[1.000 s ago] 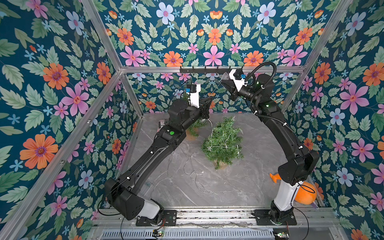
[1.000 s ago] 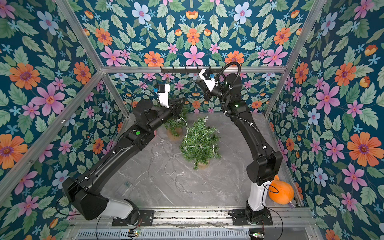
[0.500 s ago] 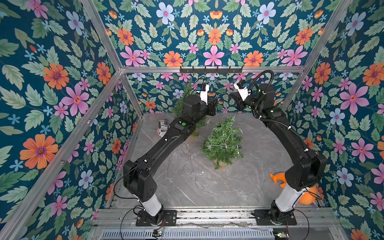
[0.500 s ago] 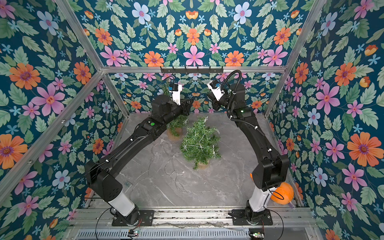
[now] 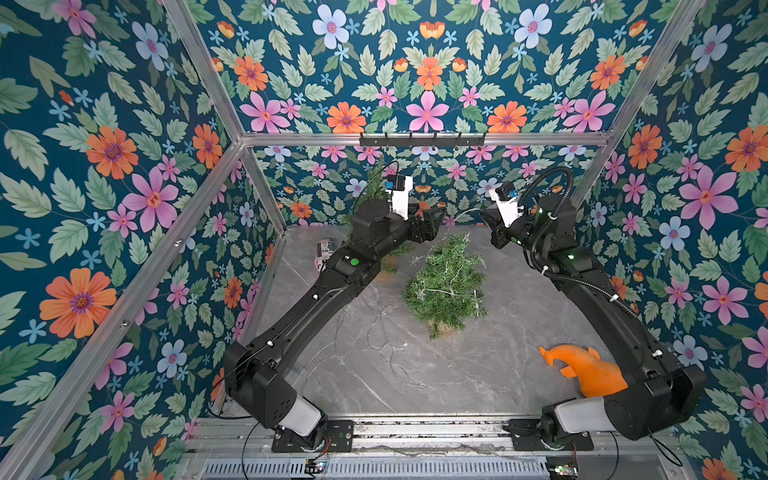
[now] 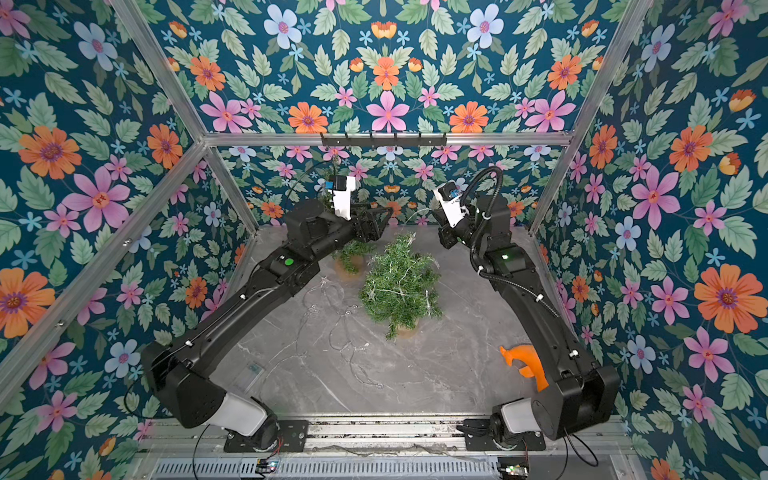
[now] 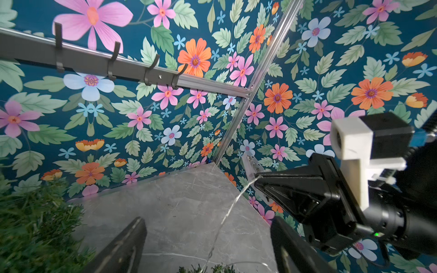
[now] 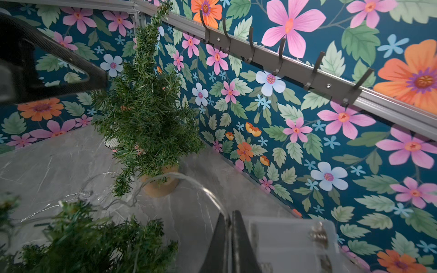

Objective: Wrap string light around the christmas tree
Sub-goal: Wrap the light string around the Christmas tree.

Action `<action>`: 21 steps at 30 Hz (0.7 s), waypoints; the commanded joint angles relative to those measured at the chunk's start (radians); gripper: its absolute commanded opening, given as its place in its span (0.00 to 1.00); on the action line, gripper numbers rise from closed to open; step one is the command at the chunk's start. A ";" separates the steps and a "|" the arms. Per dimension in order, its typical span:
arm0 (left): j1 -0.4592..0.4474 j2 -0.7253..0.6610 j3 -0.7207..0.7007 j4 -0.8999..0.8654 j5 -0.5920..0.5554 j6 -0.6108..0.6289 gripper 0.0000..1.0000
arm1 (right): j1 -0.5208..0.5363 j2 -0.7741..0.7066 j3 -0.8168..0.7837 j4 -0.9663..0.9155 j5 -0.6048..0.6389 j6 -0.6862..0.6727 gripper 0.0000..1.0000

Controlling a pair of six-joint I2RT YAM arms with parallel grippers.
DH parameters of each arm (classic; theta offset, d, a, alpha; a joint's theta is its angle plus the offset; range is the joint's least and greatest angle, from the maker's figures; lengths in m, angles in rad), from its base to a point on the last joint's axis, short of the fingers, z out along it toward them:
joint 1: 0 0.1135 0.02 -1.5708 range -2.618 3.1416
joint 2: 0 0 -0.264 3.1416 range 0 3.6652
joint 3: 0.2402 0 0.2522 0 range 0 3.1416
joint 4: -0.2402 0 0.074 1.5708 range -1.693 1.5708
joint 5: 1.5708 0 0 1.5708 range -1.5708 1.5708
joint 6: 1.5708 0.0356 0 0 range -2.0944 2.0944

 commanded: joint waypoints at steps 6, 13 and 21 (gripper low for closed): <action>0.000 -0.123 -0.083 0.042 -0.116 0.006 0.87 | -0.001 -0.014 -0.055 -0.177 0.232 0.015 0.00; 0.001 -0.207 -0.165 0.021 -0.160 -0.006 0.87 | -0.001 -0.187 -0.229 -0.210 0.228 0.135 0.00; 0.000 -0.298 -0.288 0.019 -0.138 -0.016 0.87 | 0.084 -0.390 -0.342 -0.381 0.159 0.327 0.00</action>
